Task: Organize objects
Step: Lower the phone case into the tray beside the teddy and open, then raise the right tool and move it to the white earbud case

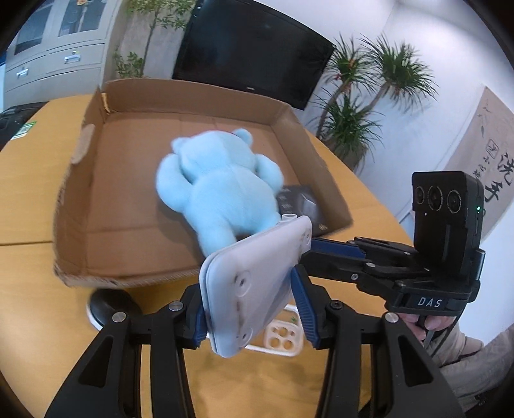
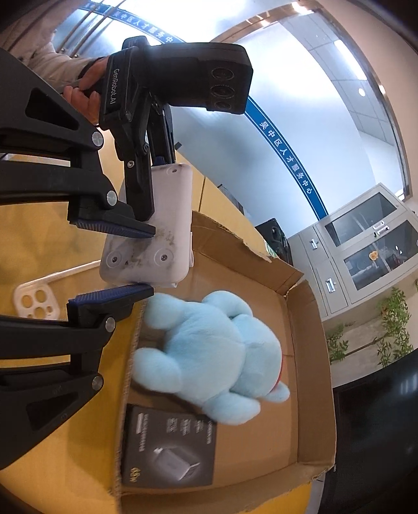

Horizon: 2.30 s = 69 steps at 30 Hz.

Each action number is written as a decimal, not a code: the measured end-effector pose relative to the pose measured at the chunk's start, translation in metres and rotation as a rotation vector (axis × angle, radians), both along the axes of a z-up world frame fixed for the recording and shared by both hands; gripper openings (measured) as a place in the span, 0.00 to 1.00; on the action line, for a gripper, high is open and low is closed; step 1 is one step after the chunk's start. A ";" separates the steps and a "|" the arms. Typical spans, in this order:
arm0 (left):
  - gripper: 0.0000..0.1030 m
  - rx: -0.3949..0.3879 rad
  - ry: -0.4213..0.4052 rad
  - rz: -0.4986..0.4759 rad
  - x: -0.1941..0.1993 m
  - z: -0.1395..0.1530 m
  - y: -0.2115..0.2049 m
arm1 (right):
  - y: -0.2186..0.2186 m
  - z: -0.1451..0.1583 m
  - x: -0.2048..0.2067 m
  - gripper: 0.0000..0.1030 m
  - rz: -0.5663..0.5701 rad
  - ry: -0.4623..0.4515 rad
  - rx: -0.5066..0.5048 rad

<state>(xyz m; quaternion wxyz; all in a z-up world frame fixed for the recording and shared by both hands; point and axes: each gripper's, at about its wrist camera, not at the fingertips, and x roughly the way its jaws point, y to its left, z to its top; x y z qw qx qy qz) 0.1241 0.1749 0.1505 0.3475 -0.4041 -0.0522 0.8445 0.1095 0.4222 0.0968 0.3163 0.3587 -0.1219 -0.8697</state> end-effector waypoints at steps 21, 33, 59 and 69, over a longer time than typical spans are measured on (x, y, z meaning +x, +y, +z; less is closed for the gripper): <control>0.39 0.029 -0.155 0.078 -0.093 -0.040 -0.047 | -0.055 -0.036 -0.103 0.27 -0.013 -0.148 0.028; 0.35 0.016 -0.187 0.071 -0.101 -0.056 -0.051 | -0.086 -0.048 -0.113 0.23 -0.013 -0.141 0.166; 0.99 0.013 -0.025 0.124 -0.008 -0.007 0.005 | 0.046 0.041 0.011 0.88 -0.332 0.108 0.168; 0.99 -0.059 0.023 -0.121 0.069 -0.014 0.107 | 0.196 0.024 0.103 0.90 -0.529 0.056 0.163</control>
